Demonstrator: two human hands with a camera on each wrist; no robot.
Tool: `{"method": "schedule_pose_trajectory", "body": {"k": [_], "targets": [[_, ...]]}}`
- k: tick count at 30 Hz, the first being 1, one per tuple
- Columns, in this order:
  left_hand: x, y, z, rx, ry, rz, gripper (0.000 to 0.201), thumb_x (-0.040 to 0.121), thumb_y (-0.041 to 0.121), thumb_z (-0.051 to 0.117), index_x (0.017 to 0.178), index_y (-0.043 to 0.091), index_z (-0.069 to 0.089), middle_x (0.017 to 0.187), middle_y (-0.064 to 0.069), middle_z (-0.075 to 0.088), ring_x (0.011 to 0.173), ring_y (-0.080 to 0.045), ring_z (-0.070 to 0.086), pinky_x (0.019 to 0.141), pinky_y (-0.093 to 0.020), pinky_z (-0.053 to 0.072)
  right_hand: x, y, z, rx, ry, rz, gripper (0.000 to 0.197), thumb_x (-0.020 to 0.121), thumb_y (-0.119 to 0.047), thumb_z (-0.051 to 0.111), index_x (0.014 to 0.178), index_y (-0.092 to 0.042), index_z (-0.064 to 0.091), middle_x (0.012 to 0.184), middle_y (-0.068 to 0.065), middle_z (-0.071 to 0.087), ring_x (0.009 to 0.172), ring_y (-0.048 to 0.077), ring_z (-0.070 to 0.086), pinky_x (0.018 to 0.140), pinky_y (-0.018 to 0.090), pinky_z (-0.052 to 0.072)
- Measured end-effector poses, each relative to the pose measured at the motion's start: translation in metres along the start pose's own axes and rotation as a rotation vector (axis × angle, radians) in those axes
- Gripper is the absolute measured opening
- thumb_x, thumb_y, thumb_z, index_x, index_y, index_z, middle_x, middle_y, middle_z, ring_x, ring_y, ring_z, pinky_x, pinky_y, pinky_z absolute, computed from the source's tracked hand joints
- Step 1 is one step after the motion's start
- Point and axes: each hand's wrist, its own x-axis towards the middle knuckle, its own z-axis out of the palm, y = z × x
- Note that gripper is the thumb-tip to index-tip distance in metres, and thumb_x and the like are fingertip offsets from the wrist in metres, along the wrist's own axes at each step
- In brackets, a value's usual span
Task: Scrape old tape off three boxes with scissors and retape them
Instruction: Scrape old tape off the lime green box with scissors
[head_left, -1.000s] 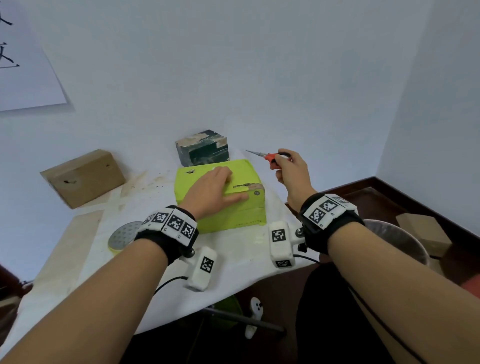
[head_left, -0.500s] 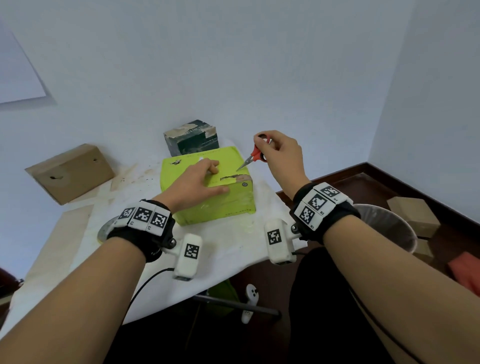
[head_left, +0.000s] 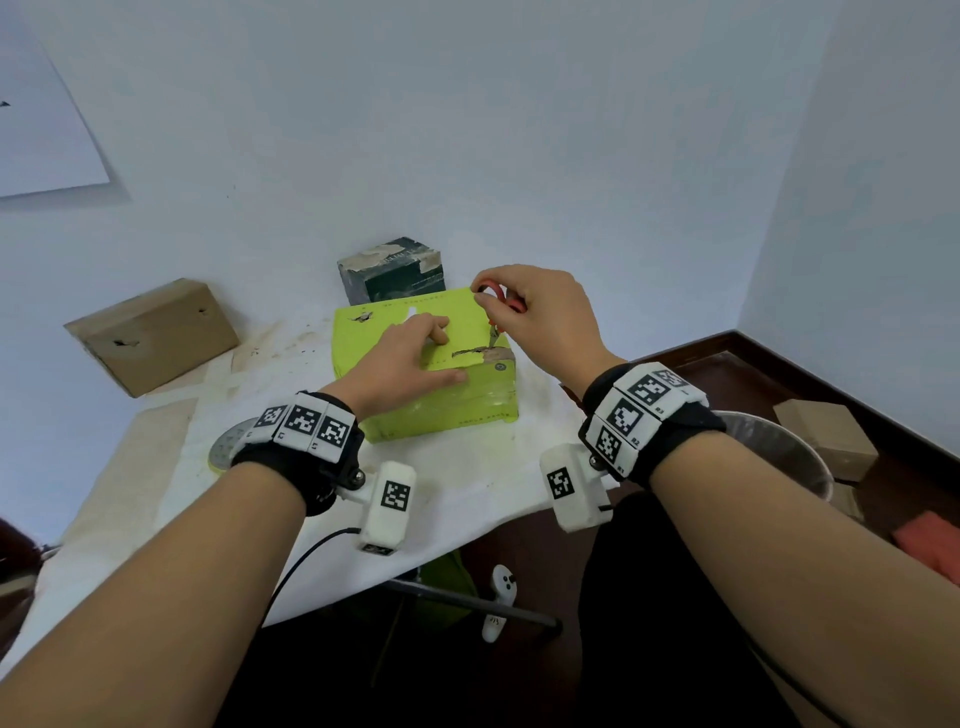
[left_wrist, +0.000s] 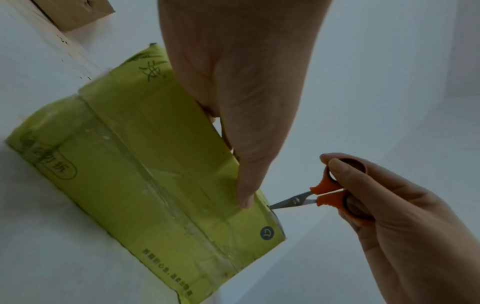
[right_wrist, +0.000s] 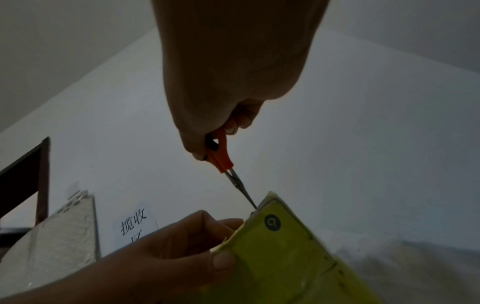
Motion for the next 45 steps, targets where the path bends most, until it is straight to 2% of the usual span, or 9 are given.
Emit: {"method": "schedule_pose_trajectory", "body": {"k": [4,7,9,12,16,25,30,36,45], "targets": [[-0.001,0.001,-0.001,0.012,-0.001,0.012,0.040,0.082,0.034,0.074,0.106,0.019,0.047,0.148,0.000,0.040,0.132,-0.021,0.039,0.109,-0.041,0.034,0.005,0.001,0.002,0.040,-0.039,0.046,0.012,0.088,-0.029,0.059,0.091,-0.029,0.070,0.054,-0.012,0.052,0.065,0.012,0.060,0.068,0.032,0.050],[-0.001,0.002,-0.002,0.017,-0.003,0.014,0.041,0.082,0.035,0.073,0.109,0.018,0.048,0.148,0.001,0.039,0.132,-0.020,0.039,0.109,-0.040,0.034,0.010,0.014,0.004,0.279,0.029,0.272,0.011,0.087,-0.021,0.062,0.080,-0.024,0.070,0.048,-0.014,0.053,0.054,0.004,0.055,0.064,0.027,0.050],[-0.002,0.002,-0.001,0.017,-0.005,0.012,0.041,0.082,0.035,0.073,0.109,0.018,0.048,0.148,0.001,0.039,0.133,-0.020,0.038,0.110,-0.039,0.033,0.008,0.020,0.004,0.490,0.075,0.462,0.012,0.088,-0.016,0.063,0.079,-0.018,0.070,0.059,-0.006,0.058,0.055,0.006,0.053,0.061,0.024,0.049],[-0.003,0.002,-0.001,0.015,-0.008,0.009,0.040,0.083,0.035,0.073,0.109,0.019,0.047,0.149,0.002,0.039,0.133,-0.020,0.037,0.110,-0.040,0.033,0.001,0.028,0.006,0.705,0.088,0.721,0.011,0.090,-0.012,0.062,0.081,-0.009,0.067,0.061,0.000,0.051,0.044,0.003,0.043,0.043,0.011,0.035],[-0.002,0.001,-0.001,0.013,-0.007,0.006,0.040,0.082,0.036,0.073,0.108,0.021,0.046,0.148,0.002,0.039,0.133,-0.020,0.037,0.110,-0.041,0.033,-0.006,0.039,0.012,0.834,0.081,0.916,0.014,0.090,-0.016,0.062,0.077,-0.015,0.066,0.061,-0.001,0.044,0.046,0.009,0.029,0.040,0.015,0.024],[0.000,0.002,-0.002,0.016,-0.013,0.007,0.040,0.082,0.036,0.073,0.107,0.023,0.045,0.147,0.002,0.040,0.131,-0.018,0.040,0.109,-0.037,0.034,0.006,0.027,0.021,0.596,0.058,0.512,0.010,0.089,-0.013,0.062,0.086,-0.013,0.071,0.070,0.002,0.061,0.057,0.004,0.054,0.060,0.015,0.046],[0.001,0.002,-0.003,0.017,-0.013,-0.004,0.041,0.082,0.037,0.073,0.109,0.023,0.046,0.146,0.003,0.041,0.131,-0.017,0.039,0.109,-0.038,0.034,0.003,0.034,0.024,0.737,0.078,0.649,0.010,0.090,-0.012,0.061,0.092,-0.007,0.070,0.069,-0.001,0.058,0.051,0.001,0.048,0.051,0.011,0.040],[0.001,0.000,-0.003,0.021,-0.016,-0.003,0.043,0.082,0.038,0.073,0.112,0.020,0.047,0.147,0.004,0.040,0.131,-0.018,0.038,0.109,-0.039,0.034,-0.007,0.044,0.031,0.927,0.067,0.885,0.011,0.092,-0.018,0.060,0.085,-0.016,0.069,0.058,-0.003,0.046,0.043,0.007,0.031,0.044,0.016,0.025],[0.000,0.003,-0.004,0.013,-0.022,-0.015,0.043,0.082,0.036,0.073,0.112,0.018,0.049,0.147,0.003,0.041,0.131,-0.017,0.040,0.108,-0.037,0.035,0.000,0.031,0.036,0.693,0.044,0.562,0.009,0.091,-0.013,0.061,0.089,-0.012,0.069,0.072,0.000,0.061,0.062,0.005,0.053,0.059,0.014,0.044]]}}
